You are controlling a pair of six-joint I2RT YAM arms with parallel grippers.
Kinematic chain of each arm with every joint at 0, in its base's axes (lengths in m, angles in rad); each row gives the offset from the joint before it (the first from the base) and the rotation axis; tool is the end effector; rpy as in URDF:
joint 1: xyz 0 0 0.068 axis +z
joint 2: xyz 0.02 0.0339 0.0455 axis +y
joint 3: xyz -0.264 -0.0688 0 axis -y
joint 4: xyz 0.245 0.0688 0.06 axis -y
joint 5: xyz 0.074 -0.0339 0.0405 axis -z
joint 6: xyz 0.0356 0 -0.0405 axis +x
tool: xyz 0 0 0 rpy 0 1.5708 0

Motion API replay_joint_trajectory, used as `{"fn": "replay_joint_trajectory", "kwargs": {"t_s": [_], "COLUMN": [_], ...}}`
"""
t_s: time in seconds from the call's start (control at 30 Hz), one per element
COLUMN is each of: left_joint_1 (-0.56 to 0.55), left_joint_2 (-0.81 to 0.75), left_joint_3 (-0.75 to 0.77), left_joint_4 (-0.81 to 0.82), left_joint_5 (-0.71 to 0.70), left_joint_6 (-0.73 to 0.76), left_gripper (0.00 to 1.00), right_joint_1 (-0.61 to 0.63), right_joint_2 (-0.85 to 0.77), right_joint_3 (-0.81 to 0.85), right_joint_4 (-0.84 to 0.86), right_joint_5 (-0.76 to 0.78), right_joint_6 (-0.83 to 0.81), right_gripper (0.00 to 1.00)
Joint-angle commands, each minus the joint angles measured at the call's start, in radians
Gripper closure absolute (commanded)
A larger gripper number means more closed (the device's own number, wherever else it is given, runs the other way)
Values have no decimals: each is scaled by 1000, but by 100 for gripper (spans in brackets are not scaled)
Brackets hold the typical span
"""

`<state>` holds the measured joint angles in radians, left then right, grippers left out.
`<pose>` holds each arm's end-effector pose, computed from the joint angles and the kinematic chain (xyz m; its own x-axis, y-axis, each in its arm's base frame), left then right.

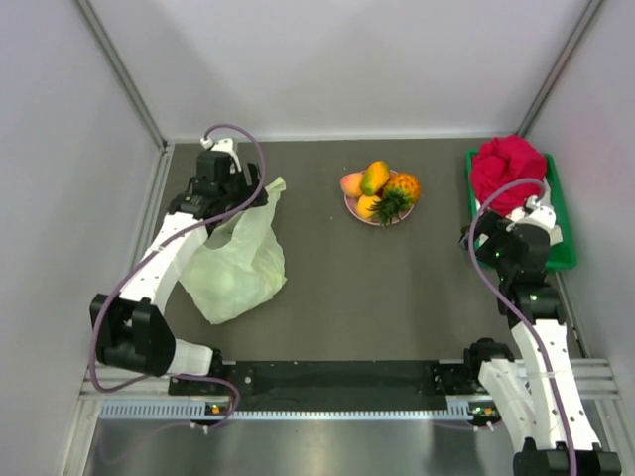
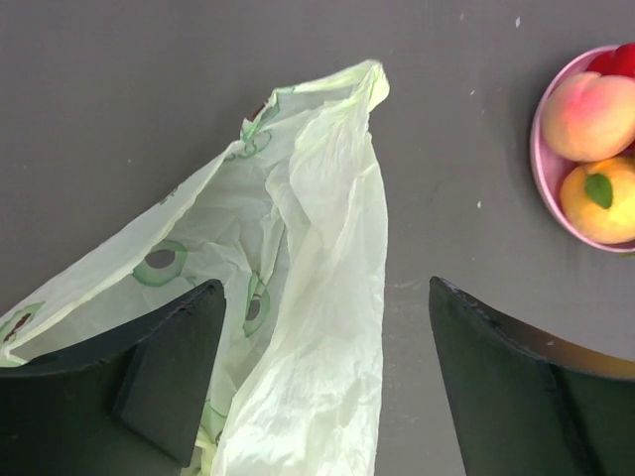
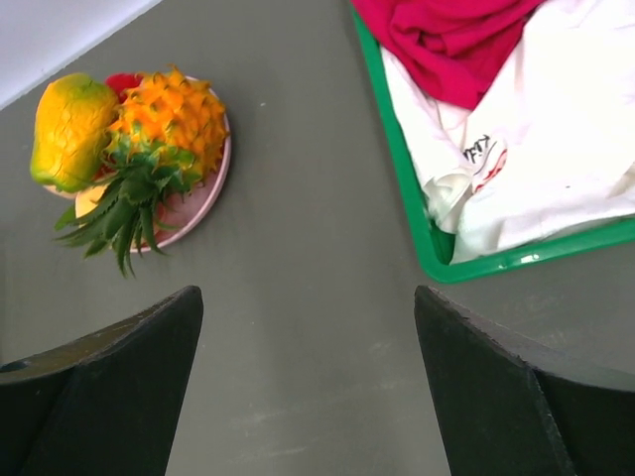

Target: Place the fruits into the plastic bag

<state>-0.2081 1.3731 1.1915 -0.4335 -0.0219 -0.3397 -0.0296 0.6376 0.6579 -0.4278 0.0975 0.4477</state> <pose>0.3029 -0.0632 0.3239 -0.5953 -0.2148 -0.7743 -0.0099 0.9655 -0.2602 0.1519 -0.0080 0.2922 -0.3057 0.4401 -0.8443 0.2786 0.8893 0.3627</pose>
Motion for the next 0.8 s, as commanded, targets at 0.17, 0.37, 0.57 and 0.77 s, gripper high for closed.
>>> {"fn": "replay_joint_trajectory", "kwargs": {"t_s": [0.17, 0.37, 0.57, 0.77], "left_joint_1": [-1, -4, -19, -227], "left_joint_2": [66, 119, 152, 83], "left_joint_3": [13, 5, 10, 20], "left_joint_4": [39, 73, 75, 113], "left_joint_5": [46, 59, 89, -87], "left_joint_6": [48, 50, 53, 152], "left_gripper": [26, 41, 94, 100], "right_joint_1": [-7, -7, 5, 92], "right_joint_2": [57, 117, 180, 253], "right_joint_3": [69, 97, 114, 193], "right_joint_4": [26, 52, 84, 84], "right_joint_5": [-136, -166, -217, -229], "right_joint_6": [-20, -1, 61, 158], "right_gripper": [16, 18, 20, 22]}}
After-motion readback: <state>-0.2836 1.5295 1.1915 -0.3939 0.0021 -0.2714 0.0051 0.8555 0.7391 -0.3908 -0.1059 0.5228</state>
